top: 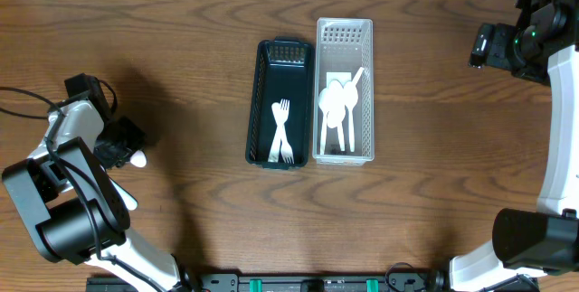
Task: Pack container
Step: 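Grasp the white spoon on the left with the left gripper, then carry the spoon into the black basket and release it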
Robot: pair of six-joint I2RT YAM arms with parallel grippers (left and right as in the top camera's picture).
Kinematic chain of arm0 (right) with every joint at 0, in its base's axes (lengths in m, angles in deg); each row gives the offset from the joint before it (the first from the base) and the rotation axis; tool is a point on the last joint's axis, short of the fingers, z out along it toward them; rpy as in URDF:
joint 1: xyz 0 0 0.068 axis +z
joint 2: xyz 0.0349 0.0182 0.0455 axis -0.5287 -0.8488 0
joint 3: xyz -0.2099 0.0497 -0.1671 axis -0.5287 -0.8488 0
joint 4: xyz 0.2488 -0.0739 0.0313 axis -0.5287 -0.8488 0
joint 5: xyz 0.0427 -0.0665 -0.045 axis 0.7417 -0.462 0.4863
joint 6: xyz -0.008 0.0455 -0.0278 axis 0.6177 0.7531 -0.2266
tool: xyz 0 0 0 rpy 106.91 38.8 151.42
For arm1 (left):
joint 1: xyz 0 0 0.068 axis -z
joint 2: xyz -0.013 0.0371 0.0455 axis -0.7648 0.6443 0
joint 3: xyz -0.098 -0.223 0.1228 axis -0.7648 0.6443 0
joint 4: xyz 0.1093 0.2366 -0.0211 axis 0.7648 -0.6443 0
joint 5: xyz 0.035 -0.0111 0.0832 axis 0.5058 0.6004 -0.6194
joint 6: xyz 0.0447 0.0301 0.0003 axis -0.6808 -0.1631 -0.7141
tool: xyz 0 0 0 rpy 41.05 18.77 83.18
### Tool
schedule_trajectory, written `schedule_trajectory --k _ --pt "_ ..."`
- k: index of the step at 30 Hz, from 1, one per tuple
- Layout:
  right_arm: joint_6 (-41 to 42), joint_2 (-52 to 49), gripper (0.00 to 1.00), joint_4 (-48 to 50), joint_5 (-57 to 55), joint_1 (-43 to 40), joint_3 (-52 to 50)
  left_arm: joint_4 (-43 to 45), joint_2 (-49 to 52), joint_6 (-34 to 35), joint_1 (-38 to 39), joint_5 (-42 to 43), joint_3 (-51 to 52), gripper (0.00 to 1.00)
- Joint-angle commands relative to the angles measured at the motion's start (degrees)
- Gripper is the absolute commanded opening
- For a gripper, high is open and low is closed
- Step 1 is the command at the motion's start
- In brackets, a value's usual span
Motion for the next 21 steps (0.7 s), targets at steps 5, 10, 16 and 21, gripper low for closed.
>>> schedule_trajectory --k 5,10,16,21 --pt "-0.81 -0.02 0.94 1.05 -0.17 -0.35 0.11 -5.07 -5.79 0.94 3.76 -2.75 -0.63 0.06" --pt "-0.81 -0.02 0.94 1.51 -0.17 -0.35 0.11 -9.90 -14.58 0.94 11.54 -2.73 -4.15 0.06" --pt "-0.81 -0.02 0.95 1.29 -0.15 -0.35 0.11 -16.50 -22.23 0.92 28.04 -2.73 -13.68 0.06" --pt "-0.81 -0.02 0.95 0.90 -0.13 -0.35 0.11 -15.76 -22.82 0.70 44.09 -2.73 -21.31 0.06"
